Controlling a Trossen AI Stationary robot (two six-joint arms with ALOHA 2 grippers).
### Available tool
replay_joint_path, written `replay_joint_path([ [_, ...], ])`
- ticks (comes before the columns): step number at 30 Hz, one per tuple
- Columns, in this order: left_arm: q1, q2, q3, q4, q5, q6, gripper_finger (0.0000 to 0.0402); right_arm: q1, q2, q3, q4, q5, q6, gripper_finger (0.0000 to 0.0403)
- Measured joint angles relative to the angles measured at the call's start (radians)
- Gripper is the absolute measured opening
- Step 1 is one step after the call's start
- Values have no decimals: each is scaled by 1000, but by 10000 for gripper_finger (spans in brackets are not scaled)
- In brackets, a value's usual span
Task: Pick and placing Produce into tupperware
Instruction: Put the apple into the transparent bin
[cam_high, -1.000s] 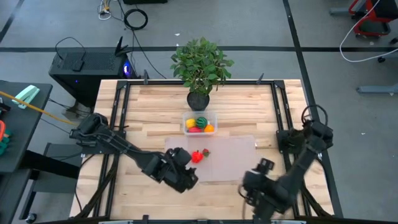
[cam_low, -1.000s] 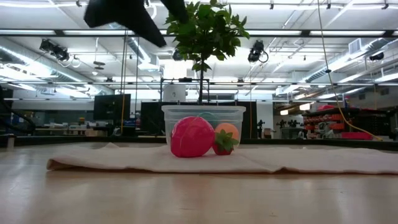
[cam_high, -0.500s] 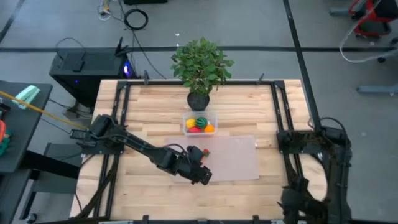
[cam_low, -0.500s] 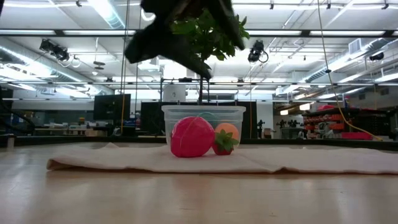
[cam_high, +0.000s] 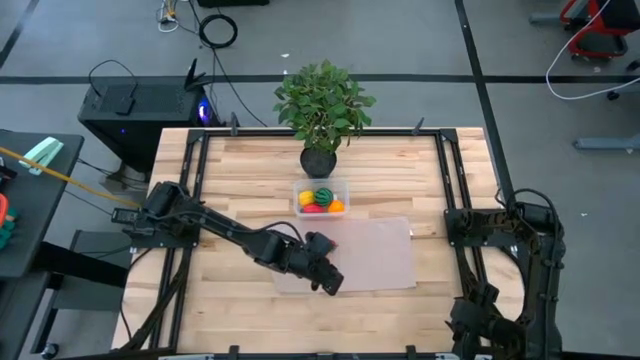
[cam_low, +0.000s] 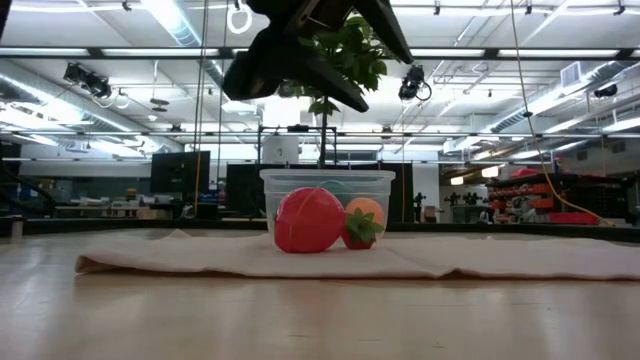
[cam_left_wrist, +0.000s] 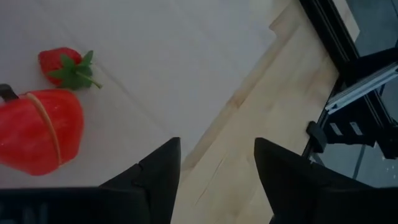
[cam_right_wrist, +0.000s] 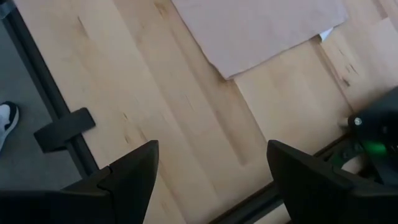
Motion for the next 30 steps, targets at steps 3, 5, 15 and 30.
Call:
replay_joint_path([
  [3,-8,0,0,-71,-24,-68,224,-2,0,0,8,22,0,305],
  [5,-13,0,0,-169,-46,-131,227,-9,0,0,14,41,-10,306],
  [15,-35,0,0,-301,-100,-157,205,-212,-2,-1,205,113,-529,307],
  [30,-90,0,0,-408,-193,-232,192,-332,-380,-414,605,229,-613,293],
])
